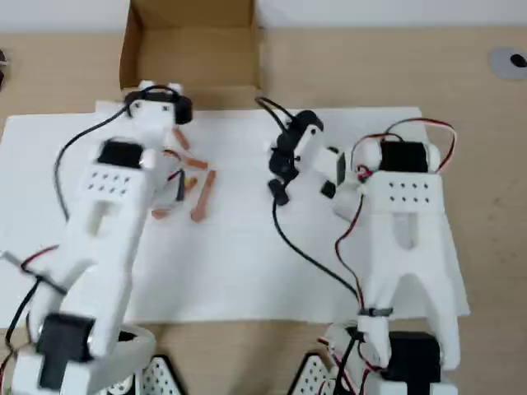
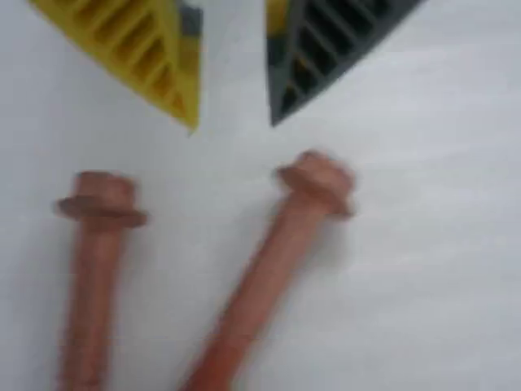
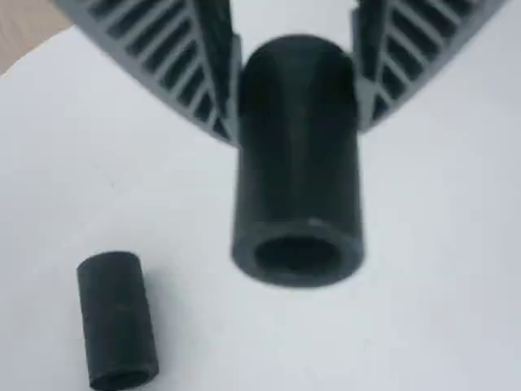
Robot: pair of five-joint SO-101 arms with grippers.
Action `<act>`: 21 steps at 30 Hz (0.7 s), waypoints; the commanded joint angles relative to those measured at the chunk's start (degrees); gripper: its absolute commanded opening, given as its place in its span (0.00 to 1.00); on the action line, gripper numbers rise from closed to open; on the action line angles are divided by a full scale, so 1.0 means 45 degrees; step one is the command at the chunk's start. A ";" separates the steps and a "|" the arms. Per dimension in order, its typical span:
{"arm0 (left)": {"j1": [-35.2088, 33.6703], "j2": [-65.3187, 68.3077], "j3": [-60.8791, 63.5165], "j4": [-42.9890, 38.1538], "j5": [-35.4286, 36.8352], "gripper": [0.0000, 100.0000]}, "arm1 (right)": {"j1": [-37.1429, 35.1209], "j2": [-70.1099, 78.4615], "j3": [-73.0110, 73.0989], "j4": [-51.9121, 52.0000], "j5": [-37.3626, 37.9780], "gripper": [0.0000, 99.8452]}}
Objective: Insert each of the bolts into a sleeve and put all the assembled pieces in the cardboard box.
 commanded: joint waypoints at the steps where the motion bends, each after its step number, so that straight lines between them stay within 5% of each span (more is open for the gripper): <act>1: 0.0821 0.0987 -0.1055 -0.0078 0.0293 0.08 | -0.0147 -0.0576 0.0068 -0.0254 -0.0430 0.01; 21: 0.0996 0.3468 -0.0977 -0.2442 0.1153 0.12 | -0.0107 -0.0576 0.0049 -0.0254 -0.0606 0.01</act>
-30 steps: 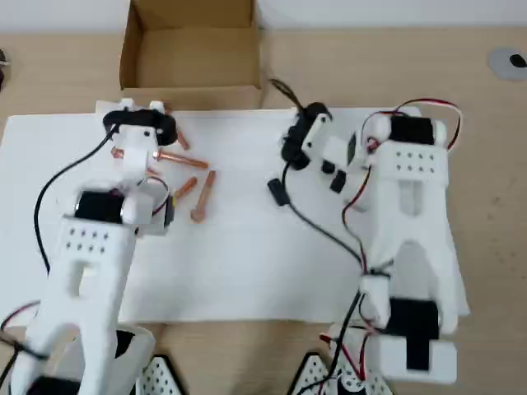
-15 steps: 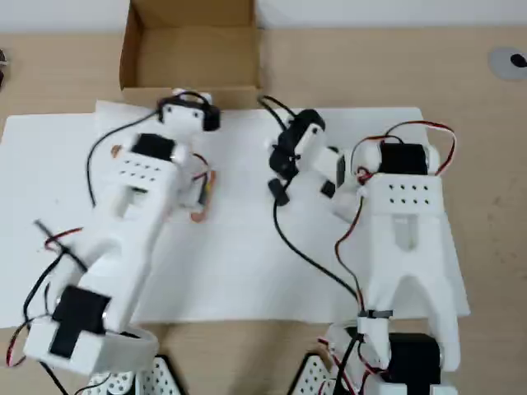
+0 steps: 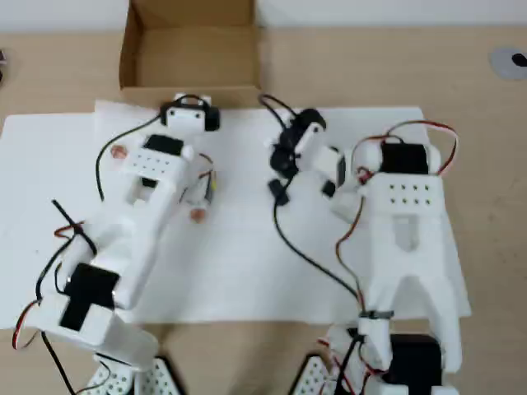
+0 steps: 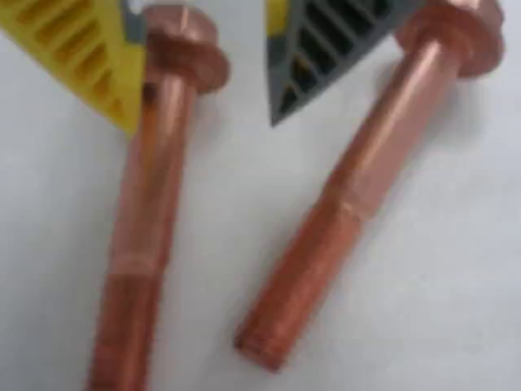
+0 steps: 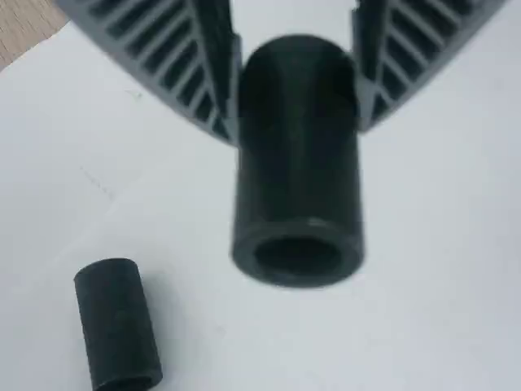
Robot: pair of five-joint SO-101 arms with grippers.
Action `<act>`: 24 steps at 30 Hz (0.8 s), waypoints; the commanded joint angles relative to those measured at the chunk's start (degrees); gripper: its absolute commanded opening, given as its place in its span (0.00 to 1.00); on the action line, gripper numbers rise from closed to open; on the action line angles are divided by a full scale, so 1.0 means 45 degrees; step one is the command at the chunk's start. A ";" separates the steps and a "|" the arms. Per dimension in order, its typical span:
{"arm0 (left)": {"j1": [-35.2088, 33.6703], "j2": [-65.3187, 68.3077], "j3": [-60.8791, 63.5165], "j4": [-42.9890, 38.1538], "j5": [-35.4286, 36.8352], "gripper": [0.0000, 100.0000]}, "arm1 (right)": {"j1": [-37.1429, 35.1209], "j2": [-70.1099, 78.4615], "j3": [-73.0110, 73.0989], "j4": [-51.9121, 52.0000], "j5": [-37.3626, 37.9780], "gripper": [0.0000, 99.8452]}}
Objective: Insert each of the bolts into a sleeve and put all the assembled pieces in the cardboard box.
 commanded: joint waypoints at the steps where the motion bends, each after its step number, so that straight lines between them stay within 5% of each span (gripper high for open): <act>1: 0.0195 -0.0107 -0.0586 -0.0215 0.0059 0.12 | -0.0127 -0.0479 0.0010 -0.0176 -0.0098 0.01; 24: 0.0664 -0.0088 0.0801 -0.0567 0.0352 0.12 | -0.0107 -0.0537 0.0010 -0.0098 -0.0098 0.01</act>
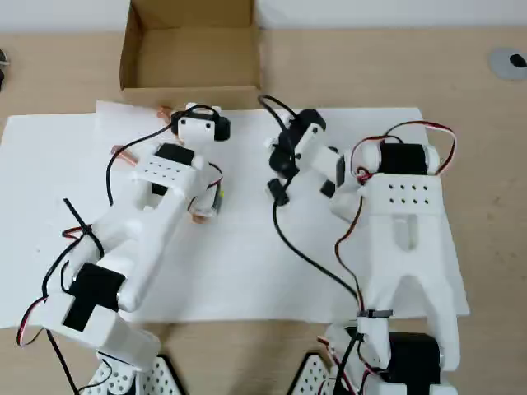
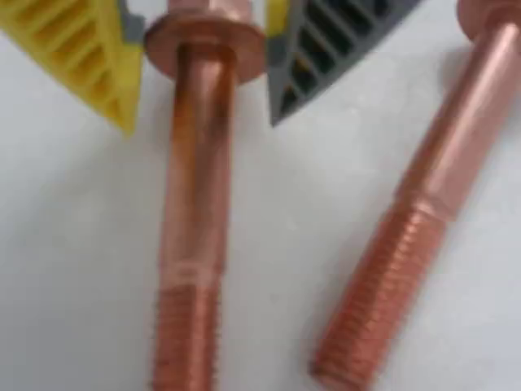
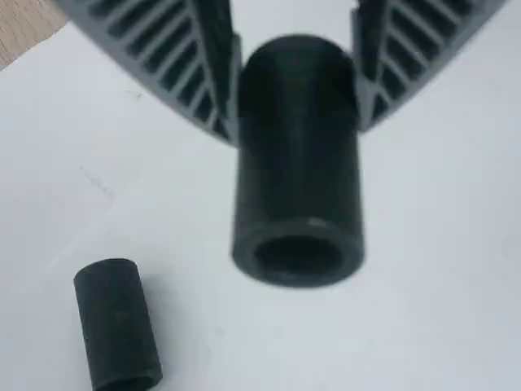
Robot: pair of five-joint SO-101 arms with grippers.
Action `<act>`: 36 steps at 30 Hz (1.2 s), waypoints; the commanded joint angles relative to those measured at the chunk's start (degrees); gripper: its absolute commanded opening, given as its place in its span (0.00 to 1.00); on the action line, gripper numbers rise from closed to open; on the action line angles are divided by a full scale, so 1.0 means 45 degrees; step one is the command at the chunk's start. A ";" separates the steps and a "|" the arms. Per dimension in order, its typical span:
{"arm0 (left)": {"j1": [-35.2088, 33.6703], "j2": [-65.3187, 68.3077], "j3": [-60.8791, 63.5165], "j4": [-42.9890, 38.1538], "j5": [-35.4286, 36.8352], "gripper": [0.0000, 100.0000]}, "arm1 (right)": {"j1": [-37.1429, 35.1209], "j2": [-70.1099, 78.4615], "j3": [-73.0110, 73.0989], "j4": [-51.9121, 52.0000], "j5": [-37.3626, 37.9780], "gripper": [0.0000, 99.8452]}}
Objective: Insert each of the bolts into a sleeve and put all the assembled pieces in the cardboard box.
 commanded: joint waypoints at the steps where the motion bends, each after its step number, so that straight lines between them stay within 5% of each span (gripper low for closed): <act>1: 0.0039 -0.0088 -0.0039 0.0039 0.0156 0.12 | -0.0107 -0.0537 0.0010 -0.0098 -0.0098 0.01; 8: 0.0098 -0.0127 -0.0039 0.0059 0.0332 0.01 | -0.0088 -0.0537 0.0010 -0.0078 -0.0078 0.01; 22: 0.0137 -0.0694 -0.0156 0.0664 -0.0703 0.02 | -0.0088 -0.0537 0.0010 -0.0078 -0.0078 0.01; 32: -0.0137 -0.4601 -0.0137 0.3888 -0.7580 0.01 | -0.0088 -0.0537 0.0010 -0.0078 -0.0078 0.01; 36: -0.0098 -0.5031 0.0352 0.5470 -1.1526 0.01 | -0.0127 -0.0518 0.0010 -0.0078 -0.0078 0.01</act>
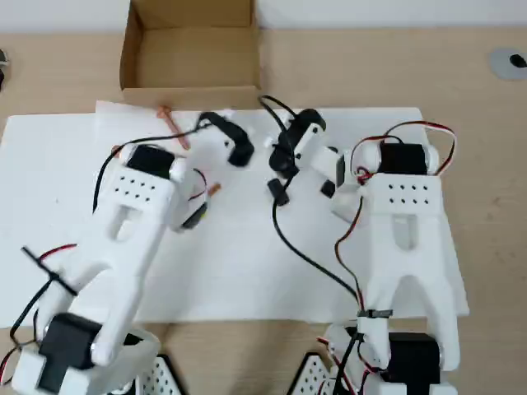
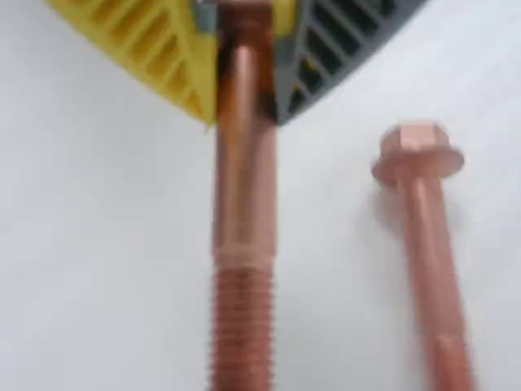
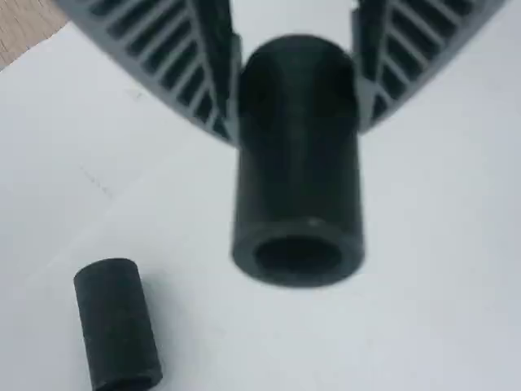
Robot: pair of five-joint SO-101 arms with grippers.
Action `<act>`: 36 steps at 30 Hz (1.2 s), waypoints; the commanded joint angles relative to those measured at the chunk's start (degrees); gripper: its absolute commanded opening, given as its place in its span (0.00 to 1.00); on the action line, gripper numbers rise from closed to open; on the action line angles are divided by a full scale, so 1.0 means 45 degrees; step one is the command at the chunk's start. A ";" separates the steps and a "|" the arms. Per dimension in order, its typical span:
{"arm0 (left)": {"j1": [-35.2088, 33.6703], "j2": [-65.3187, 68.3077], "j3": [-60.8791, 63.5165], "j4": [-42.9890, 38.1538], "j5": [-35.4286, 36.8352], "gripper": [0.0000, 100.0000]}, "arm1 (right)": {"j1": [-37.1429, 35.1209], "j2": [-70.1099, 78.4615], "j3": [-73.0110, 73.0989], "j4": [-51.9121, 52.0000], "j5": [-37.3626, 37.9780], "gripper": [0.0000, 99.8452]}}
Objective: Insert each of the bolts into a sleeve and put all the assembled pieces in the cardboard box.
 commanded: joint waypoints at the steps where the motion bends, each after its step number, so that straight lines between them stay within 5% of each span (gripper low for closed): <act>1: -0.0117 -0.0674 0.0488 0.1153 -0.3731 0.01 | -0.0127 -0.0518 0.0010 -0.0078 -0.0078 0.01; 9: -0.0020 -0.0654 0.2969 0.0371 -0.6857 0.02 | -0.0107 -0.0479 0.0010 -0.0078 -0.0020 0.01; 25: 0.0078 0.1788 0.3810 -0.3204 -0.5099 0.02 | -0.0147 -0.0440 0.0010 -0.0059 -0.0020 0.01; 36: 0.0059 0.2413 0.3770 -0.3673 -0.5021 0.08 | -0.0147 -0.0440 0.0029 0.0039 0.0000 0.01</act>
